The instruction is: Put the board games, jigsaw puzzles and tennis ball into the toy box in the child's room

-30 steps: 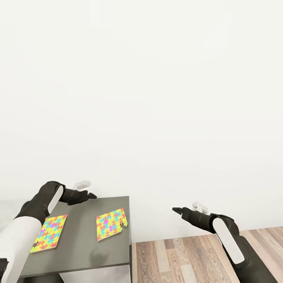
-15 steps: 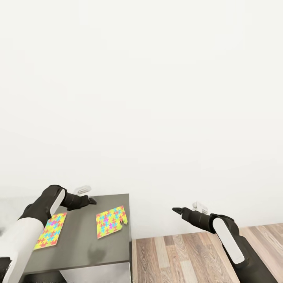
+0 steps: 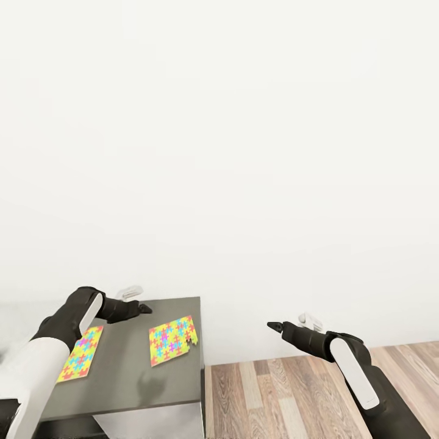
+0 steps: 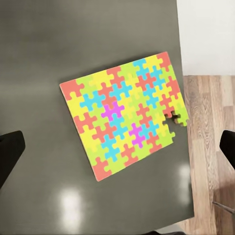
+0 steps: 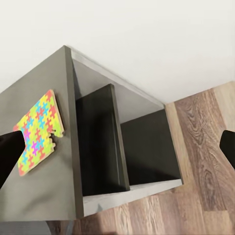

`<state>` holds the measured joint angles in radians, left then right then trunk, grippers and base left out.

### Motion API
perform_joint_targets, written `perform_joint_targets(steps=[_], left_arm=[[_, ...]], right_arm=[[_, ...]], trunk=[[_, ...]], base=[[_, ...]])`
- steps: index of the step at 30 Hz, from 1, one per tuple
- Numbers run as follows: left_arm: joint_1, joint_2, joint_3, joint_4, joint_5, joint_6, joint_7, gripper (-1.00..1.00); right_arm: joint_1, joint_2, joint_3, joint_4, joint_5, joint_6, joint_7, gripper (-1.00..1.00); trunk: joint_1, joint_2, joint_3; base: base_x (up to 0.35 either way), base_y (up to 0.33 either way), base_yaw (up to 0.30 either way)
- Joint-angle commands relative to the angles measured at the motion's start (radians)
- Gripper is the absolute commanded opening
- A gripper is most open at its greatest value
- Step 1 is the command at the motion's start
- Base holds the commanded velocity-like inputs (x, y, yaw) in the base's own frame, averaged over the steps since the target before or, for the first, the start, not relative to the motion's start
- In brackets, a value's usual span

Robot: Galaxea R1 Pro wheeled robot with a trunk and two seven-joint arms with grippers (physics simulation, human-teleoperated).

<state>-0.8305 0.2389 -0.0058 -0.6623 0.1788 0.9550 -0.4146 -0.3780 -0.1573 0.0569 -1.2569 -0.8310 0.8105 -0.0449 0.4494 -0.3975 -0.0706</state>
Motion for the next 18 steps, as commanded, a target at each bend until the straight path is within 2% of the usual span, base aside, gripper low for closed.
perform_joint_targets(steps=[1, 18], left_arm=[[-0.001, 0.000, 0.000, -0.001, 0.006, 0.005, 0.002, 1.00], [-0.001, 0.000, 0.001, -0.008, 0.008, -0.016, 0.000, 1.00]], right_arm=[[-0.001, -0.001, 0.001, -0.001, -0.005, 0.003, -0.005, 1.00], [-0.001, -0.002, 0.001, -0.002, -0.006, 0.004, -0.001, 1.00]], trunk=[[0.001, -0.002, -0.004], [0.001, -0.002, -0.032]], base=[[0.000, 0.000, 0.000], [0.000, 0.000, 0.000]])
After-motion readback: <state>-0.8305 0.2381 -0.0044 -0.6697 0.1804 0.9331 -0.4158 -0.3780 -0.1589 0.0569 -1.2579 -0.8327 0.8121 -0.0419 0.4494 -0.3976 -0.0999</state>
